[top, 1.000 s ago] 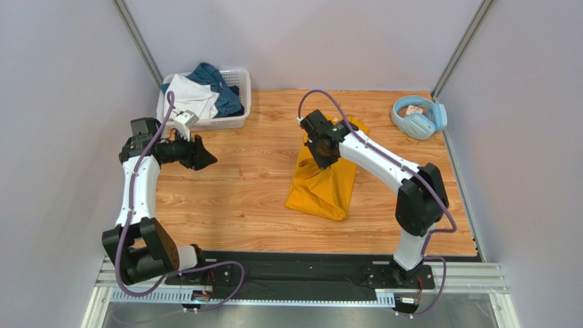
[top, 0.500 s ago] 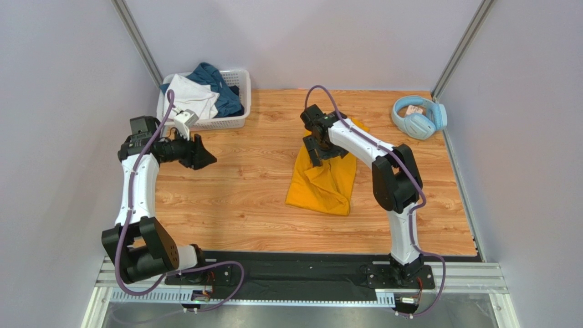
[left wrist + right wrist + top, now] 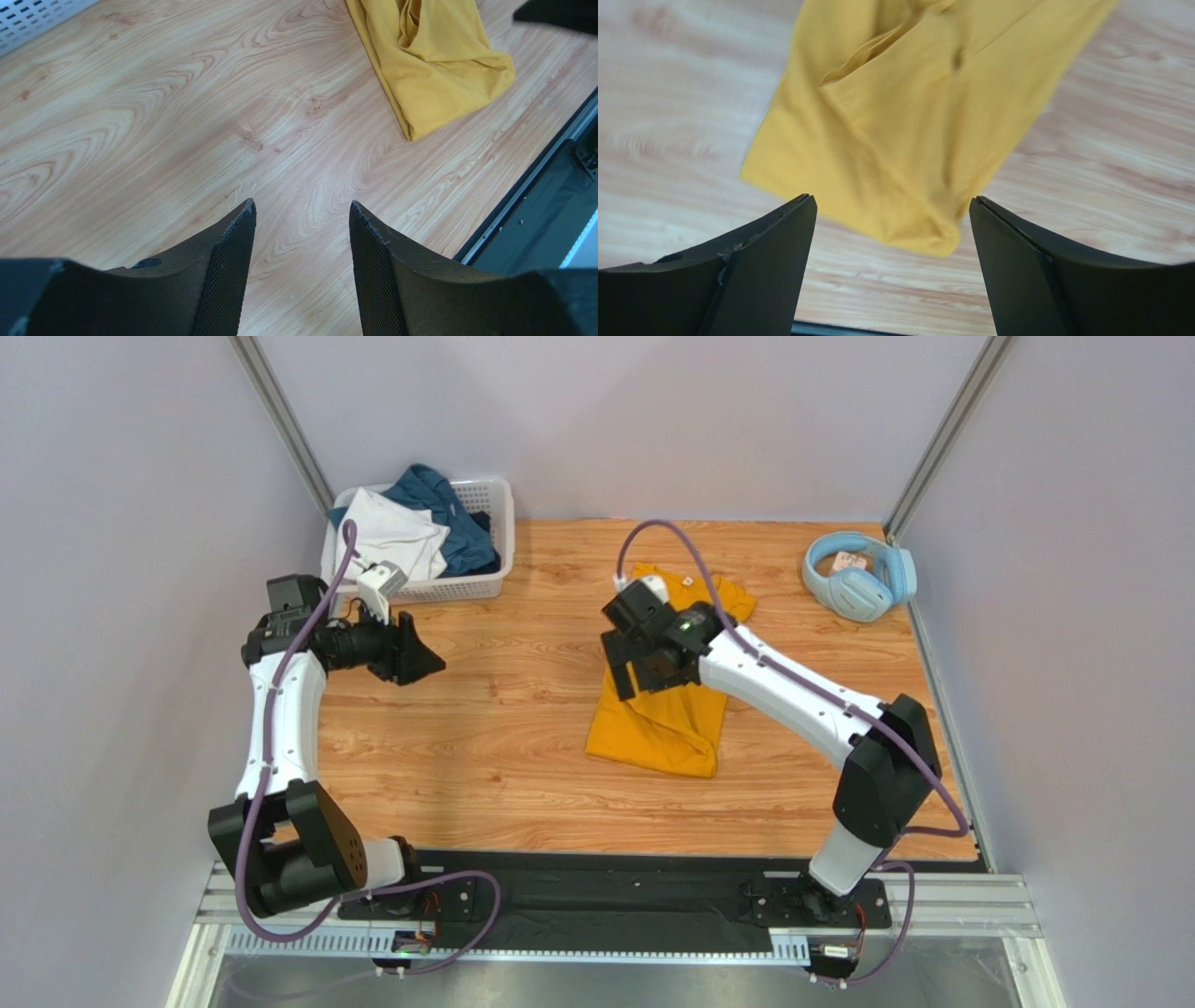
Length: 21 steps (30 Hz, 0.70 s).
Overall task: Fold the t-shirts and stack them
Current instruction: Fold the tshirt
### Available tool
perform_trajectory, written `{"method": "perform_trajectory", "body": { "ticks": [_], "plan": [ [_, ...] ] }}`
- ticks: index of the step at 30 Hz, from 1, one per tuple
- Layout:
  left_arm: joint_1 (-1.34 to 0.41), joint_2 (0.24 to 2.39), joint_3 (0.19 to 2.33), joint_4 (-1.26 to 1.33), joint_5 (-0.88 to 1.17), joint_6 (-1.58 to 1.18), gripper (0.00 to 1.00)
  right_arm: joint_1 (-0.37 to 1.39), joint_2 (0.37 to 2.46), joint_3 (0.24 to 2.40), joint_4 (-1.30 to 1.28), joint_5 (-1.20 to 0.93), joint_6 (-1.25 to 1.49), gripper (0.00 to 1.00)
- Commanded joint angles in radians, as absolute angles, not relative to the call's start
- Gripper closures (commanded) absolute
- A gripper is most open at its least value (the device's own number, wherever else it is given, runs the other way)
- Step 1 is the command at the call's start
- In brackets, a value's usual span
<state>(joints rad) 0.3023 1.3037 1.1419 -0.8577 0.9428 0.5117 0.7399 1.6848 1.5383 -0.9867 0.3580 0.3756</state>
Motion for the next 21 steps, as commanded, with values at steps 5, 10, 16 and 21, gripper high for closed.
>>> {"method": "perform_trajectory", "body": {
  "ticks": [5, 10, 16, 21],
  "plan": [
    [0.172, 1.221, 1.149, -0.965, 1.029, 0.56, 0.41, 0.894, 1.811, 1.422, -0.85, 0.419, 0.373, 0.14],
    [-0.142, 1.158, 1.075, -0.911, 0.931, 0.499, 0.41, 0.868, 1.913, 1.509, -0.845, 0.465, 0.348, 0.19],
    [-0.297, 1.204, 1.028, -0.738, 0.946, 0.382, 0.43, 0.773, 1.93, 1.548, -0.815, 0.353, 0.37, 0.25],
    [-0.353, 1.221, 0.988, -0.618, 0.914, 0.348, 0.43, 0.739, 1.873, 1.517, -0.755, 0.233, 0.394, 0.25]
  ]
}}
